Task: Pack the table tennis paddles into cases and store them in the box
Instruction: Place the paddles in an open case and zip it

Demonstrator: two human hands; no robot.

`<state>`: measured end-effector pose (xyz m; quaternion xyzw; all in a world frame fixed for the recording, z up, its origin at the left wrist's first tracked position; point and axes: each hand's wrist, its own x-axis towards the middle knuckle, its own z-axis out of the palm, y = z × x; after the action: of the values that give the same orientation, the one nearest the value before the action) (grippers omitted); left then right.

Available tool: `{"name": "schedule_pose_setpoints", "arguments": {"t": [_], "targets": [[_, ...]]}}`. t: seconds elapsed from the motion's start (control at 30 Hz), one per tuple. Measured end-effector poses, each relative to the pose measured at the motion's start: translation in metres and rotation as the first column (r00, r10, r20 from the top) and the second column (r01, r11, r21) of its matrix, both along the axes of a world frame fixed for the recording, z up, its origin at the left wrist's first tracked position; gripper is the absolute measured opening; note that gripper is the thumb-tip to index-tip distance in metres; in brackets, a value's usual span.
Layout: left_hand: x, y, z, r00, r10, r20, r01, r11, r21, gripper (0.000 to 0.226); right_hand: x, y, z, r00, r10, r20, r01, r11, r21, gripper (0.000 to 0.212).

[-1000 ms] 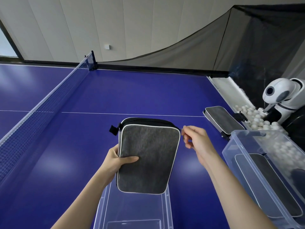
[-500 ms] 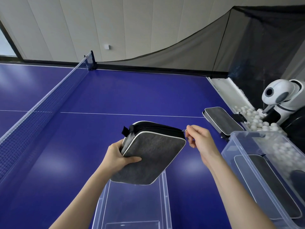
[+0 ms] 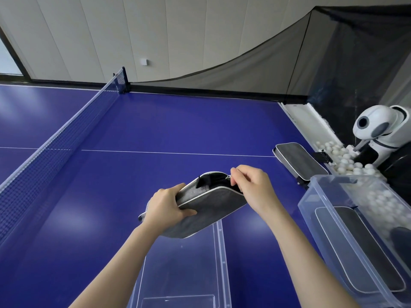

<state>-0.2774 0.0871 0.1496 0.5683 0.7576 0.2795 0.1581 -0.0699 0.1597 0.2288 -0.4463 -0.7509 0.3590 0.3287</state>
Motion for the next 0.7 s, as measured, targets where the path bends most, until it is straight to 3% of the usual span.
{"name": "schedule_pose_setpoints", "arguments": {"t": [0.33, 0.5, 0.7], "targets": [[0.015, 0.003, -0.009, 0.962, -0.032, -0.271, 0.035, 0.999, 0.008, 0.032, -0.013, -0.017, -0.014, 0.967, 0.002, 0.256, -0.060, 0.974, 0.219, 0.038], [0.020, 0.004, -0.008, 0.968, -0.016, -0.250, 0.028, 0.999, 0.044, 0.031, -0.010, -0.014, -0.013, 0.973, -0.003, 0.230, -0.056, 0.967, 0.250, 0.037], [0.019, 0.002, -0.004, 0.996, -0.013, -0.087, 0.016, 0.999, 0.028, 0.036, -0.003, -0.006, -0.008, 0.991, -0.037, 0.126, 0.014, 0.984, 0.177, 0.035]]}}
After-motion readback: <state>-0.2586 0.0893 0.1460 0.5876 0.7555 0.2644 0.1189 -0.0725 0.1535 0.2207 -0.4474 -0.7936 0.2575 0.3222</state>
